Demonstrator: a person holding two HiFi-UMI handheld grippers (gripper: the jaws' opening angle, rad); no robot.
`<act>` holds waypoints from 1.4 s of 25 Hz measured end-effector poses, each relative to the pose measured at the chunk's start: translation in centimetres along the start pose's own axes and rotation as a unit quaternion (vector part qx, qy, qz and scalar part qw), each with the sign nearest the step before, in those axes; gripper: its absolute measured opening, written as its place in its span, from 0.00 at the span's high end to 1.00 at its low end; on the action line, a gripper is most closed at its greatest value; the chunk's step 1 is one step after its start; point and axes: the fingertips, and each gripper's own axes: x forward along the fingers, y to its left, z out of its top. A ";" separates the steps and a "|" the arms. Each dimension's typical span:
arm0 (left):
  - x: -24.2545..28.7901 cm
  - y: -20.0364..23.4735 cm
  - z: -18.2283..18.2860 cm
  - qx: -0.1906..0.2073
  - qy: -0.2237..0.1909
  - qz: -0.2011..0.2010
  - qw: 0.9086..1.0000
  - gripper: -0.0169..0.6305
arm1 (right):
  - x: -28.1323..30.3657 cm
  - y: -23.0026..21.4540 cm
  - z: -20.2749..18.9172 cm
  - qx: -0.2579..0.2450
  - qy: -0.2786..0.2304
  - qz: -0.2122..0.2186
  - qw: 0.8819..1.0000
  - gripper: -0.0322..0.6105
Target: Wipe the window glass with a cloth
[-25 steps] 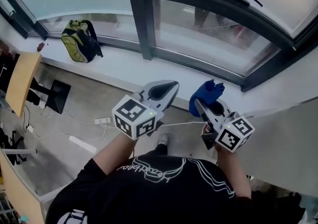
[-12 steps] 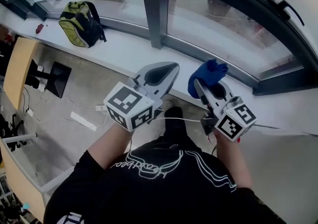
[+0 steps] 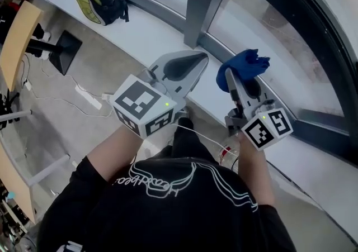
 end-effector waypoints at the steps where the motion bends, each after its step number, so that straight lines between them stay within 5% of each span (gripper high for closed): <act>1: 0.4 0.8 0.1 -0.007 -0.002 0.003 1.000 0.97 | 1.0 -0.6 0.0 -0.004 0.005 0.000 1.000 0.80; 6: 1.9 4.0 -0.4 -0.028 0.005 0.019 0.999 0.97 | 5.7 -3.5 0.1 -0.046 0.038 -0.012 0.998 0.80; 11: 3.3 7.2 -0.8 -0.038 0.009 0.032 0.999 0.97 | 11.0 -6.5 1.5 -0.057 0.016 -0.013 0.998 0.80; 19: 3.4 9.1 -2.6 -0.055 0.018 0.041 0.997 0.97 | 16.7 -12.4 4.3 -0.101 -0.027 -0.083 0.991 0.80; 35: 1.6 10.1 -3.8 -0.068 0.027 0.064 0.995 0.97 | 19.9 -13.9 7.8 -0.161 -0.059 -0.135 0.976 0.80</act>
